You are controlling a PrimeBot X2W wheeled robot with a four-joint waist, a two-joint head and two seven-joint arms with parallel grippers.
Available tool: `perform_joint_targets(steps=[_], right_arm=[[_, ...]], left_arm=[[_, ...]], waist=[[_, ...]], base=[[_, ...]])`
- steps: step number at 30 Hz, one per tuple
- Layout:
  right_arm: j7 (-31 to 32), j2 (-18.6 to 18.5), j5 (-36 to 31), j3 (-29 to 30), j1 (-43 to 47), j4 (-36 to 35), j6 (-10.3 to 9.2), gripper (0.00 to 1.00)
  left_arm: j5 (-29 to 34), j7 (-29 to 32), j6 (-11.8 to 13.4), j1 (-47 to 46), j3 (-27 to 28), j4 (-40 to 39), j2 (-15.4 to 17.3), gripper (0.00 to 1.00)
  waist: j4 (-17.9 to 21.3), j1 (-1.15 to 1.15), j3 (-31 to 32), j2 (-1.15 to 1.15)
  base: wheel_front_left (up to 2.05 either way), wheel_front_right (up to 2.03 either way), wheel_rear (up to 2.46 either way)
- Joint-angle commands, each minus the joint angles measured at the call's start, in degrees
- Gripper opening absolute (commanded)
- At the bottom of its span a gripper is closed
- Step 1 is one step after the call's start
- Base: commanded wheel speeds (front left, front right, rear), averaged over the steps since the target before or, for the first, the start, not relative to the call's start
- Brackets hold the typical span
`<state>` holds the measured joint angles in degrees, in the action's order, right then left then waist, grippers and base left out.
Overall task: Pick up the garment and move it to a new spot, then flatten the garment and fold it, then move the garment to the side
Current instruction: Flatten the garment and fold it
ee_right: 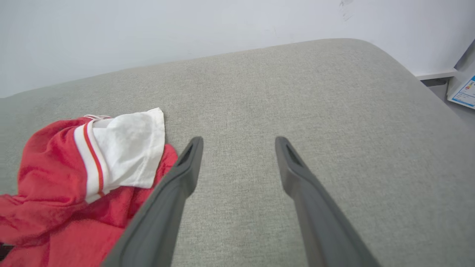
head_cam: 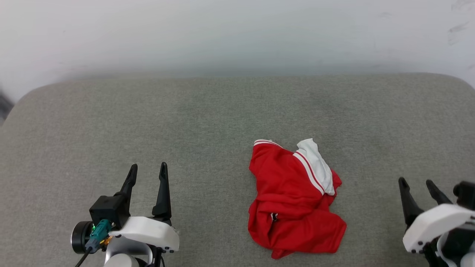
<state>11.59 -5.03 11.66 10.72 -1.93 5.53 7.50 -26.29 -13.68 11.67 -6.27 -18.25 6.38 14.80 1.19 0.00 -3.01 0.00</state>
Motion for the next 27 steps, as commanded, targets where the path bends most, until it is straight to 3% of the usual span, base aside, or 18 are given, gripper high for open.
perform_joint_targets(steps=[1,4,13,17,25,26,27], right_arm=[[1.31,-0.62,1.24,-0.7,-2.15,0.42,-0.02,1.0],[6.34,-2.66,3.87,-3.64,-5.83,1.96,-0.02,1.0],[29.06,-9.46,11.7,-16.27,-16.33,4.0,-0.02,1.0],[32.61,-11.67,13.23,-21.22,-19.83,6.18,-0.02,1.0],[33.19,-12.71,16.84,-26.85,-23.25,14.41,-0.02,1.0],[32.84,-12.96,17.03,-27.22,-23.68,14.91,-0.02,0.38],[32.67,-13.23,17.43,-27.57,-24.13,15.35,-0.02,0.0]], left_arm=[[0.06,0.12,0.08,-0.43,-0.07,-0.22,0.11,1.0],[0.13,-0.05,-0.14,-1.11,-0.31,-0.18,-0.04,1.0],[0.75,-0.42,-0.74,-3.2,-1.55,0.71,-0.9,1.0],[0.88,-0.63,-1.06,-4.62,-1.89,1.17,-1.6,1.0],[0.77,-1.16,-1.51,-5.79,-1.61,2.64,-2.82,1.0],[0.8,-1.23,-1.5,-5.75,-1.52,2.77,-2.93,1.0],[0.85,-1.24,-1.47,-5.7,-1.41,2.9,-3.01,1.0]], waist=[[-0.79,0.0,-0.48,0.0],[-1.84,0.0,-1.33,0.0],[-6.1,0.0,-3.7,0.0],[-7.74,0.0,-5.4,0.0],[-9.35,0.0,-7.3,0.0],[-9.34,0.0,-7.35,0.0],[-9.29,0.0,-7.34,0.0]], base=[[0.0,0.0,0.0],[0.0,0.0,0.0],[0.0,0.0,0.0],[0.0,0.0,0.0],[0.0,0.0,0.0],[0.0,0.0,0.0],[0.0,0.0,0.0]])
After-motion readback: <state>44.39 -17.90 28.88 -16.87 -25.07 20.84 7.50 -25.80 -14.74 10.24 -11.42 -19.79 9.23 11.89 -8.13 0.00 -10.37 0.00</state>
